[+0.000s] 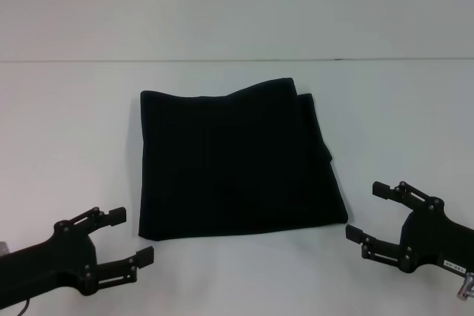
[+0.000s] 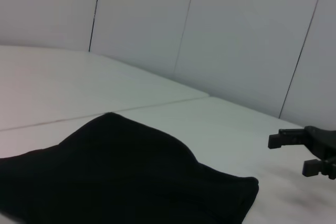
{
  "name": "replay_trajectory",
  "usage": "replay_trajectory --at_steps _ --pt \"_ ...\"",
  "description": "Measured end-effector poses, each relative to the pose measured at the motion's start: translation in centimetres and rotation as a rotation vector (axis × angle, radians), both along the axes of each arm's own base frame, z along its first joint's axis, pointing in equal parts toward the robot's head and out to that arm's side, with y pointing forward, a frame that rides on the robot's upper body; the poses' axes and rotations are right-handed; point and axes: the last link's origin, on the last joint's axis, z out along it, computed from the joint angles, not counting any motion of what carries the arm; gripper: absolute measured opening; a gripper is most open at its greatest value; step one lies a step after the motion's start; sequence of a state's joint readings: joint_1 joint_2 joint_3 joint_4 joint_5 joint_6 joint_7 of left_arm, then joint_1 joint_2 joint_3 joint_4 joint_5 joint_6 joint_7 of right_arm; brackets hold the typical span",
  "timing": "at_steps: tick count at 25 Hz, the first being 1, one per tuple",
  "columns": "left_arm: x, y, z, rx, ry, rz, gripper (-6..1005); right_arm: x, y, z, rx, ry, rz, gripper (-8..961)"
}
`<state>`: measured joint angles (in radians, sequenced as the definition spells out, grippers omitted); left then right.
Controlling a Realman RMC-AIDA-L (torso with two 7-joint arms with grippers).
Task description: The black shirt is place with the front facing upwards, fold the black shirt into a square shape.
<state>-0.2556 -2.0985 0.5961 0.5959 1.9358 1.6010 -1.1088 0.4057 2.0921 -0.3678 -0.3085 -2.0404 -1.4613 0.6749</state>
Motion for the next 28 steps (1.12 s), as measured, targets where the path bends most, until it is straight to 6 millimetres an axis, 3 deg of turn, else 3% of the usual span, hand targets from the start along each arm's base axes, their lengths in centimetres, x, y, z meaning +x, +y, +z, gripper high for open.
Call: replay_trajectory --at_steps 9,28 --pt "0.6 1.6 -0.1 0.01 0.017 -0.017 921 0.1 -0.3 -0.6 -0.026 -0.014 -0.002 915" --pt "0.7 1.6 -0.2 0.011 0.003 -0.016 921 0.2 -0.3 -0.5 -0.02 -0.011 -0.011 915"
